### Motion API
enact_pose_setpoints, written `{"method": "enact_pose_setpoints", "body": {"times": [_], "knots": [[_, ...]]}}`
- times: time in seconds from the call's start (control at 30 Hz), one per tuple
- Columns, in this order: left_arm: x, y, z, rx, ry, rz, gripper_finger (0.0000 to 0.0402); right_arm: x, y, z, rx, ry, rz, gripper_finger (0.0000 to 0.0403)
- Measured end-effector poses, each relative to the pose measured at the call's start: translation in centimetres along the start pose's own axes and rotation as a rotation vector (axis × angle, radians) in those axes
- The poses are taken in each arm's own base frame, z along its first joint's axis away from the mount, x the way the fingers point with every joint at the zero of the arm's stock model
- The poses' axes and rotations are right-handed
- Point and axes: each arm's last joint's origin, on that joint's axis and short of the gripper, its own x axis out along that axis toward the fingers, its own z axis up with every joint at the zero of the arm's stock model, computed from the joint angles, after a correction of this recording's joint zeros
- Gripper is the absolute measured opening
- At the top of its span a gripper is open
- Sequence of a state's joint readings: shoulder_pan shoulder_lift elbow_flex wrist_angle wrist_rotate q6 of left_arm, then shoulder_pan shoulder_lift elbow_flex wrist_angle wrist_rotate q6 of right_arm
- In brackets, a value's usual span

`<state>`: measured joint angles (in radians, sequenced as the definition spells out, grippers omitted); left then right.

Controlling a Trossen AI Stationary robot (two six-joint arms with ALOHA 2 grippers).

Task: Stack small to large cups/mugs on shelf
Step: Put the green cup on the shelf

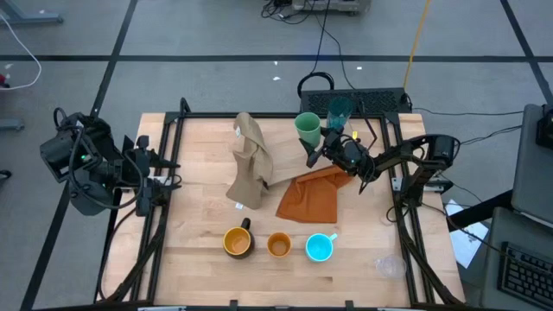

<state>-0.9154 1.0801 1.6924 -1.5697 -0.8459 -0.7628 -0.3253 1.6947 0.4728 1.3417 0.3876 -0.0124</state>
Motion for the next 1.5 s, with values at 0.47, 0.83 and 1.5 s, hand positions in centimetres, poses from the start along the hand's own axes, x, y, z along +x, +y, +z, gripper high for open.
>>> {"method": "enact_pose_setpoints", "body": {"times": [0.47, 0.83, 1.5], "knots": [[0.0, 0.0, 0.0, -0.002, 0.000, 0.000, 0.0241, 0.5, -0.3, -2.1, 0.032, -0.013, -0.019, 0.0317], [0.0, 0.0, 0.0, -0.006, 0.000, 0.000, 0.0241, 0.9, -1.2, -2.9, 0.017, 0.009, -0.057, 0.0317], [0.0, 0.0, 0.0, -0.014, 0.003, -0.002, 0.0241, 2.9, -0.8, -3.0, -0.033, 0.028, -0.061, 0.0317]]}}
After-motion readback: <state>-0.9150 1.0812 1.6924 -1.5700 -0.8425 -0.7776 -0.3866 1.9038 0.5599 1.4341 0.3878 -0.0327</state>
